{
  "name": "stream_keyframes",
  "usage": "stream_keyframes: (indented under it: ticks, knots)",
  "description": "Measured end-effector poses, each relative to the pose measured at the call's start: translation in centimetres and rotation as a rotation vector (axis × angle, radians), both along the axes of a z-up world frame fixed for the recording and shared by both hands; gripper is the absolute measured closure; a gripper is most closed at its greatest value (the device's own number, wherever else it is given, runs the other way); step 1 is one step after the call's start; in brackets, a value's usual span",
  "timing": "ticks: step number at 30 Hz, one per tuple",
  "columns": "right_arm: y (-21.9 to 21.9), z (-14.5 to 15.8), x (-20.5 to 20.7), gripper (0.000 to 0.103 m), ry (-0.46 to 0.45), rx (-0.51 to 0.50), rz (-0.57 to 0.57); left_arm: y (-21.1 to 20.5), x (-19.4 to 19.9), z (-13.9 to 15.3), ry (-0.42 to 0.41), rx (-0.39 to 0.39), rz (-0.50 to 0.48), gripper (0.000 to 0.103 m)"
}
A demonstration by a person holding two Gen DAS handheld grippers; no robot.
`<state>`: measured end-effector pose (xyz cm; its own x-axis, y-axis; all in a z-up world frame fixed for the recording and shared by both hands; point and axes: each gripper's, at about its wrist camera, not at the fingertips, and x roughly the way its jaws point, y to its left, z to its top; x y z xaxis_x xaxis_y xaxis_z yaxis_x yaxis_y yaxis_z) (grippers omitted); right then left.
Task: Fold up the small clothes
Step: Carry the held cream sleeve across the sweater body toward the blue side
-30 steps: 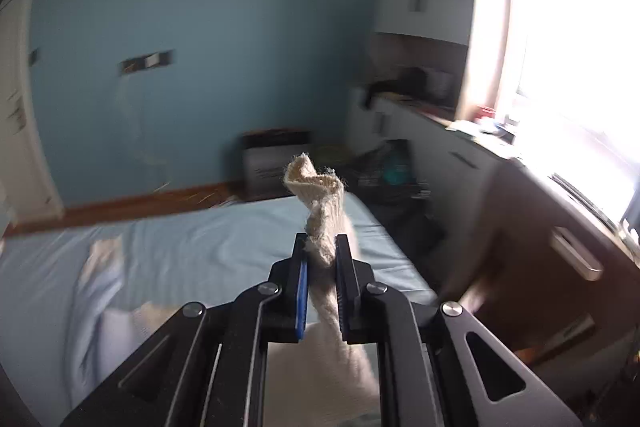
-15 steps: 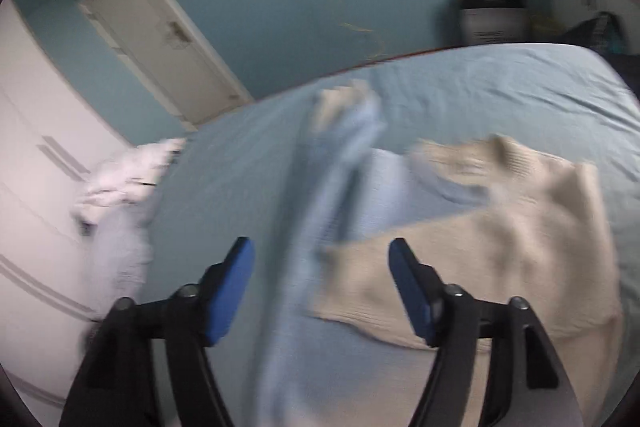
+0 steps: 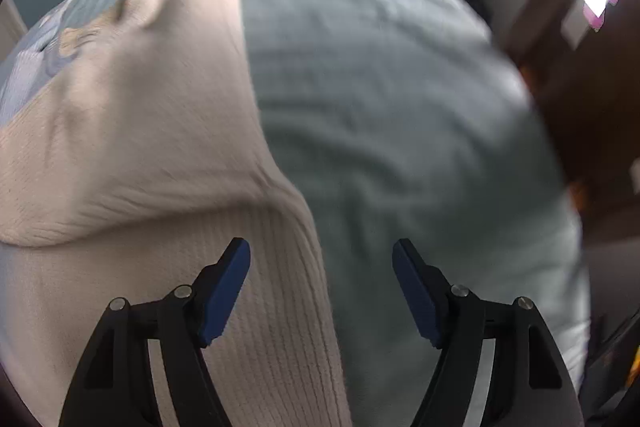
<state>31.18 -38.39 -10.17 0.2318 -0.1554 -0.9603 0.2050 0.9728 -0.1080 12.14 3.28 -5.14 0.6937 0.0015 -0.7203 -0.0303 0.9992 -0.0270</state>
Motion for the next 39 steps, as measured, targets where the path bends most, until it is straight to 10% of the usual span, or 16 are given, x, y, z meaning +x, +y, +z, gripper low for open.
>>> stream_keyframes:
  ticks: [4, 8, 16, 19, 21, 23, 27, 31, 39]
  knots:
    - [0.1, -1.4, 1.2, 0.034, -0.01, 0.059, 0.013, -0.7, 0.3, -0.6, 0.013, 0.019, -0.012, 0.0]
    - [0.3, -1.7, 3.3, 0.099, -0.044, 0.082, -0.004, -0.8, 0.4, -1.2, 0.025, 0.043, -0.015, 0.0]
    - [0.2, -1.5, 4.1, 0.099, -0.09, -0.069, -0.111, 0.5, 0.9, -1.0, 0.032, 0.011, 0.019, 0.0]
    - [3.7, -0.6, 5.1, 0.077, -0.017, -0.244, -0.02, 0.9, 0.9, -0.5, 0.03, 0.006, 0.025, 0.0]
    - [5.0, 0.9, 4.8, 0.045, 0.022, -0.341, 0.02, 1.2, 1.0, 0.0, 0.029, 0.008, 0.023, 0.0]
    - [8.0, 4.9, 3.6, 0.044, -0.11, -0.436, 0.066, 1.3, 1.1, 0.3, 0.031, 0.012, 0.018, 0.0]
    - [16.9, 10.6, 2.4, 0.011, -0.273, -0.27, 0.258, 2.1, 1.2, 0.7, 0.032, 0.026, 0.026, 0.0]
    - [26.7, 11.0, 2.9, 0.009, -0.202, 0.023, 0.469, 3.3, 0.8, 1.0, 0.038, 0.02, 0.049, 0.0]
    - [41.0, 2.7, 4.3, 0.01, -0.106, 0.012, 0.625, 5.8, 0.3, 1.6, 0.037, -0.03, 0.086, 0.0]
